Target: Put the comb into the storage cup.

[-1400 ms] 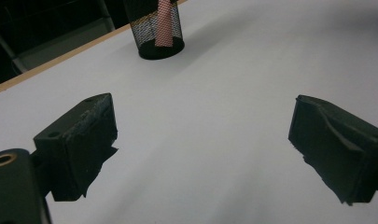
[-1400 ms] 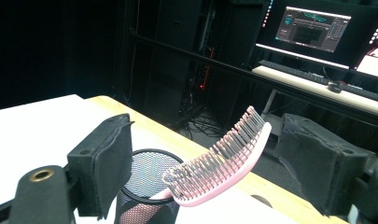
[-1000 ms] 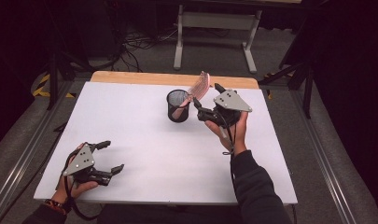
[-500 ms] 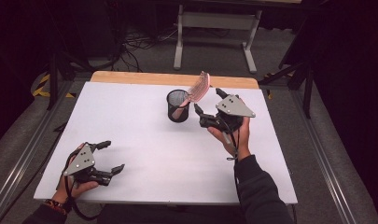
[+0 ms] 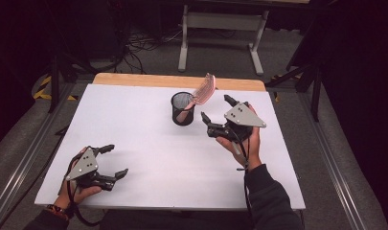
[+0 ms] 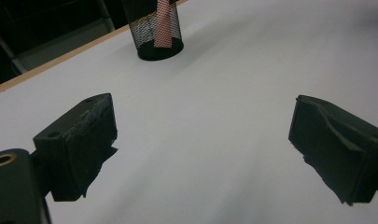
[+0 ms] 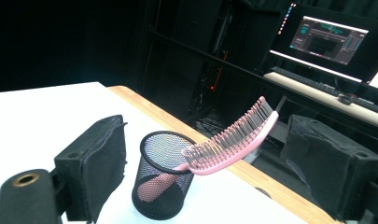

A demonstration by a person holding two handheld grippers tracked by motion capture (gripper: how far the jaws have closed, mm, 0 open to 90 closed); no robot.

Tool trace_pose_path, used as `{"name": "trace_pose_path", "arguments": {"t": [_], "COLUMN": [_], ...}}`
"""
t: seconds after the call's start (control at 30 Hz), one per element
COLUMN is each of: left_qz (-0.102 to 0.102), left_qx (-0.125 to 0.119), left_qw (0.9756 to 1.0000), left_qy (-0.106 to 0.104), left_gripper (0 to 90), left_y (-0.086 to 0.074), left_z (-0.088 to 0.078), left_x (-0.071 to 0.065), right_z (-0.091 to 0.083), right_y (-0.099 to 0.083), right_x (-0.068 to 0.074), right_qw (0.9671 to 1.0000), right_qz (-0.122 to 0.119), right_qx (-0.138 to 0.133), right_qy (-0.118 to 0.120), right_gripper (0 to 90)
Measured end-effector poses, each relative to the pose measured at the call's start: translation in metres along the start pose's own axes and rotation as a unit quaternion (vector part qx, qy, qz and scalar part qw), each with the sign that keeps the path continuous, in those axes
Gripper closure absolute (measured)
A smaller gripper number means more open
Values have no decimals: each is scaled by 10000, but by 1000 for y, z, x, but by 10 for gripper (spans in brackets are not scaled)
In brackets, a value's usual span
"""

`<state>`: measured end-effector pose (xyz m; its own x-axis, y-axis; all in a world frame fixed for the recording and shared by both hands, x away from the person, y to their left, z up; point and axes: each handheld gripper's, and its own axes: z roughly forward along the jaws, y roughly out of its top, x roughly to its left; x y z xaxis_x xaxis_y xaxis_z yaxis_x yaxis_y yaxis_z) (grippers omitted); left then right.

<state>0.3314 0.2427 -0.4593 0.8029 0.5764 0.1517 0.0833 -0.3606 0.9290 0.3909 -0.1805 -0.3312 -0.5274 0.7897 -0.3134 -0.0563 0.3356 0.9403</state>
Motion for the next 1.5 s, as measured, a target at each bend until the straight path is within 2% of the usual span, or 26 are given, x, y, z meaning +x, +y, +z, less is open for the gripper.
{"name": "trace_pose_path", "arguments": {"t": [0.93, 1.0, 1.5], "left_qz": [-1, -3, -7], "left_qx": [-3, 2, -18], "left_qw": [10000, 10000, 10000], "left_qy": [-1, 2, 2], "left_gripper": [88, 88, 88], "left_y": [0, 0, 0], "left_z": [-1, -1, -1], "left_x": [0, 0, 0], "right_z": [-30, -32, -45], "right_y": [-14, -16, -28], "right_x": [11, 12, 15], "right_qw": [9996, 9994, 9991], "right_qz": [-257, -321, -332], "right_qx": [11, 42, 202], "right_qy": [118, 99, 142], "right_gripper": [131, 131, 130]}}
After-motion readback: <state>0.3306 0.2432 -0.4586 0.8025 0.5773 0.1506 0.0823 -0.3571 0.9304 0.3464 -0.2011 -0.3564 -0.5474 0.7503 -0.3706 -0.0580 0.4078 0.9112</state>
